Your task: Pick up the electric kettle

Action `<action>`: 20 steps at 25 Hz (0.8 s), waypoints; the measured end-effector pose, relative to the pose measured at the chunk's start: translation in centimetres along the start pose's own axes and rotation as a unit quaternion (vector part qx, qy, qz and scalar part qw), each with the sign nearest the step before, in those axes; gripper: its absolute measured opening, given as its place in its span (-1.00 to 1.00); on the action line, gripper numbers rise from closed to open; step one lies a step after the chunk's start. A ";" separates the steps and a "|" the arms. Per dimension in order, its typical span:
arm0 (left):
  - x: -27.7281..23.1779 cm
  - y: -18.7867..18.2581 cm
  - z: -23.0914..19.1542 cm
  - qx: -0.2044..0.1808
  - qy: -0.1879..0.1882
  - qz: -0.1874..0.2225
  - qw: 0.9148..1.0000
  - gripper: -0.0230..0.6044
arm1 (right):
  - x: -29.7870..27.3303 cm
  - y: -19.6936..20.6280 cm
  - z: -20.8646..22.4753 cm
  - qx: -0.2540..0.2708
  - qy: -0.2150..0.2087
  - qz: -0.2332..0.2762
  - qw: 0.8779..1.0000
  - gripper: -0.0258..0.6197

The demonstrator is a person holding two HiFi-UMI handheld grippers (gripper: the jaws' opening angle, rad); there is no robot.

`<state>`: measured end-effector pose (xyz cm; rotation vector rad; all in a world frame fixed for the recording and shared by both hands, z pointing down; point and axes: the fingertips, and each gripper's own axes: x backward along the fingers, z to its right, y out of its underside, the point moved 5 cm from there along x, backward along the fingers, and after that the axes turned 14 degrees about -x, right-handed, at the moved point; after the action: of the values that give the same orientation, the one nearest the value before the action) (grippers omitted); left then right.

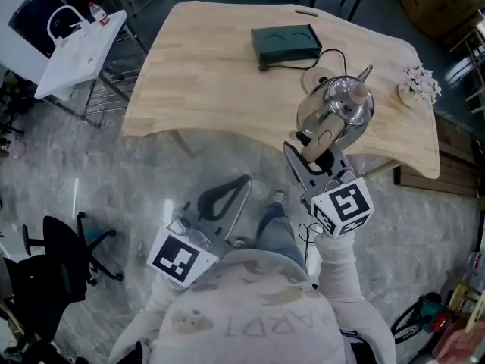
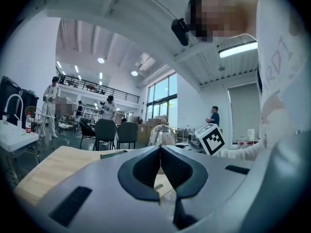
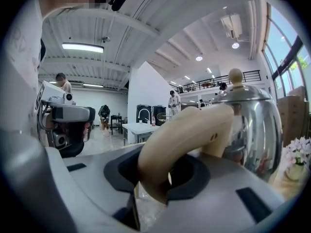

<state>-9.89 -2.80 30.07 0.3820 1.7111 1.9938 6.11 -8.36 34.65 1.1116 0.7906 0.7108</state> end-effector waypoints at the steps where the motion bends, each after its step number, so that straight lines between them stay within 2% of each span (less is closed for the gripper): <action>1: 0.8 -0.1 0.4 -0.002 0.001 0.003 1.000 -0.89 | 0.6 0.2 -1.0 0.001 0.001 0.001 1.000 -0.55; 13: 12.0 -0.6 5.7 -0.008 0.014 0.028 0.999 -0.89 | 7.2 2.9 -12.7 0.016 0.014 0.010 1.000 -0.55; 20: 15.2 -0.8 7.9 -0.008 0.025 0.031 0.999 -0.89 | 10.1 3.6 -17.0 0.015 0.013 0.014 1.000 -0.55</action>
<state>-18.63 11.93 29.20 0.3878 1.7311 2.0771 -3.08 9.38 32.05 1.1455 0.8117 0.7409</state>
